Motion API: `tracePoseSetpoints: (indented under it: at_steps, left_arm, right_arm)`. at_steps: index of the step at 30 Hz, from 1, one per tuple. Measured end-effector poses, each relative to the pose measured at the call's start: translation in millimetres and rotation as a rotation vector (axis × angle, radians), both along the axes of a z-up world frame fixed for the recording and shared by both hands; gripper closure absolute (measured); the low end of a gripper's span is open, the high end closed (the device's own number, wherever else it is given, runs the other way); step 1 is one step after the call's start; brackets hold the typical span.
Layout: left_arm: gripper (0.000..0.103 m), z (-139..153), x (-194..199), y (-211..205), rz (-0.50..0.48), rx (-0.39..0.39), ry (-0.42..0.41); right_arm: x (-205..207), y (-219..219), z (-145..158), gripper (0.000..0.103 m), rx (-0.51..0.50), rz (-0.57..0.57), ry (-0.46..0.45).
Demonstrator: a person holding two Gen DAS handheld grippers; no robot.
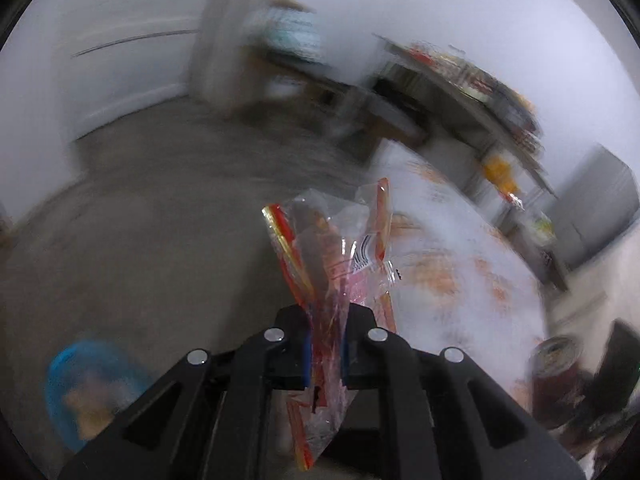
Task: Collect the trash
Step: 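Carry the can and bag to the blue basket and release both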
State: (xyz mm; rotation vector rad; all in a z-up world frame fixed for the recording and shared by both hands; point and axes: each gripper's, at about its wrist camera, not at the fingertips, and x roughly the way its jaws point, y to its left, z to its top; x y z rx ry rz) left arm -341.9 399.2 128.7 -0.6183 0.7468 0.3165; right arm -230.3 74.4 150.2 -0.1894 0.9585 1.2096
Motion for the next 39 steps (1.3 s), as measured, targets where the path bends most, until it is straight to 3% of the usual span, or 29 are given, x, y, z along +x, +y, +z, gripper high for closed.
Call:
tracePoseSetpoints:
  at_steps: [2,5,8,10,16,18,19,22,25,28,31,34,38,39]
  left_arm:
    - [0.094,-31,-68,45,0.156,-0.026,0.062]
    - [0.093,-86,-158,95,0.361,-0.13,0.104]
    - [0.093,-138,-225,126,0.505,-0.206,0.14]
    - [0.093,-168,-249,137,0.55,-0.238,0.176]
    - [0.087,-260,-265,154,0.607,-0.36,0.245]
    - [0.071,-297,-252,160,0.591,-0.359,0.317]
    - [0.052,-313,-244,168,0.557,-0.349,0.396]
    - [0.042,-353,-220,157,0.46,-0.293,0.583]
    - [0.026,-356,-215,144,0.448,-0.229,0.649]
    - [0.013,-340,-227,137,0.467,-0.222,0.588]
    - [0.01,-318,-239,132,0.489,-0.211,0.52]
    - [0.008,-303,-257,124,0.536,-0.162,0.521]
    - [0.008,-301,-288,115,0.568,-0.203,0.495]
    - [0.008,-299,-296,112,0.576,-0.212,0.48]
  right_arm:
    - [-17,36,2,0.039,0.003,0.062,0.003]
    - [-44,90,0,0.039,0.002,0.147,0.016]
    - [-62,144,-19,0.039,-0.035,0.215,0.088]
    - [-75,174,-35,0.039,-0.072,0.242,0.105]
    - [-110,265,-95,0.041,-0.194,0.286,0.226]
    - [-133,299,-118,0.041,-0.244,0.321,0.246]
    - [-141,311,-129,0.041,-0.259,0.337,0.253]
    - [-172,345,-164,0.041,-0.283,0.381,0.31]
    - [-187,360,-187,0.041,-0.285,0.391,0.398]
    - [-200,376,-209,0.041,-0.367,0.39,0.391]
    - [-204,378,-226,0.039,-0.373,0.39,0.427]
    - [-207,383,-240,0.036,-0.414,0.368,0.407]
    - [-208,395,-275,0.035,-0.458,0.348,0.458]
    - [-210,398,-285,0.031,-0.487,0.348,0.477]
